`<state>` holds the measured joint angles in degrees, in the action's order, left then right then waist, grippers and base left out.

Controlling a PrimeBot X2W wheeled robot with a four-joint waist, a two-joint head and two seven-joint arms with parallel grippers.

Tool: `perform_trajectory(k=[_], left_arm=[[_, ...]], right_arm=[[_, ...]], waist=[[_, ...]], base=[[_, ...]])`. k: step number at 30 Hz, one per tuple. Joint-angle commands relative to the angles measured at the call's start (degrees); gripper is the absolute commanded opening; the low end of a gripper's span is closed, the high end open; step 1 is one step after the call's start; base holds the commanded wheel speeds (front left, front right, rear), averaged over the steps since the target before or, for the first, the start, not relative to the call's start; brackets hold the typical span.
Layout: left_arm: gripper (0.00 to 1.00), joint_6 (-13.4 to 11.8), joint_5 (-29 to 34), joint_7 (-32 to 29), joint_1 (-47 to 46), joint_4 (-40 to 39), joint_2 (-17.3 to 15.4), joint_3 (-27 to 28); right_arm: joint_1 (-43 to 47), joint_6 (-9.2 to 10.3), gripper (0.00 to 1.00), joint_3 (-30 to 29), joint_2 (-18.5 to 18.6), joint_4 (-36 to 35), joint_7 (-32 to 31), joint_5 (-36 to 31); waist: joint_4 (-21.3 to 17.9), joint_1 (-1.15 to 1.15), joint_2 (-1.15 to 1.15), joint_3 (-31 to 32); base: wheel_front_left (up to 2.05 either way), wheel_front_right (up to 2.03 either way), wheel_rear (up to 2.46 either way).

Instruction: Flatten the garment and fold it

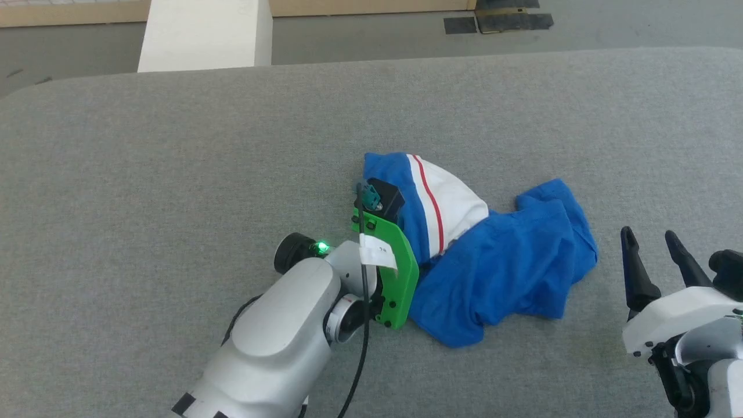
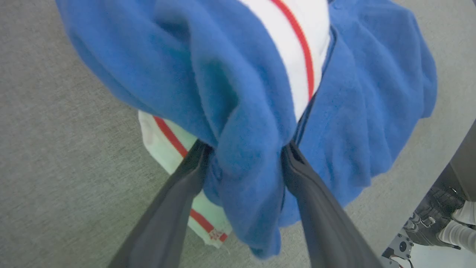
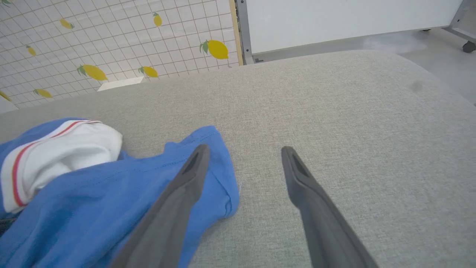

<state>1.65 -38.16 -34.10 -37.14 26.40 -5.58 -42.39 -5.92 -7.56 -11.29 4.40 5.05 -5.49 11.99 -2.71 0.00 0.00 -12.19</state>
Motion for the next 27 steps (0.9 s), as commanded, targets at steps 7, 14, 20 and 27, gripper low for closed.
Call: perform_trajectory(k=[7, 14, 20, 27], left_arm=[[0.00, 0.08, -4.20, 6.59, -0.07, -2.09, 0.42, 5.18], [0.00, -3.12, -8.01, 12.84, 2.71, -7.04, -3.75, 14.26], [0.00, -8.77, -11.19, 14.61, 11.89, -10.91, -8.71, 21.25], [0.00, -10.63, -15.32, 13.25, 23.26, -11.03, -8.99, 22.67]], right_arm=[[-0.85, 0.08, 1.00, -0.18, 0.18, 1.15, 0.38, -0.43], [-1.15, 0.08, 1.00, 1.12, 0.94, 1.47, -0.34, -0.57], [-1.25, 0.08, 1.00, 2.55, 0.82, 1.66, -0.54, -0.52], [-1.42, 0.08, 1.00, 3.57, 0.89, 2.06, -0.58, -0.33]], waist=[[1.66, 0.00, 0.00, 0.49], [5.27, 0.00, 0.00, 2.53], [7.41, 0.00, 0.00, 3.51], [8.13, 0.00, 0.00, 3.44]], base=[[0.00, 0.00, 0.00], [0.00, 0.00, 0.00], [0.00, 0.00, 0.00], [0.00, 0.00, 0.00]])
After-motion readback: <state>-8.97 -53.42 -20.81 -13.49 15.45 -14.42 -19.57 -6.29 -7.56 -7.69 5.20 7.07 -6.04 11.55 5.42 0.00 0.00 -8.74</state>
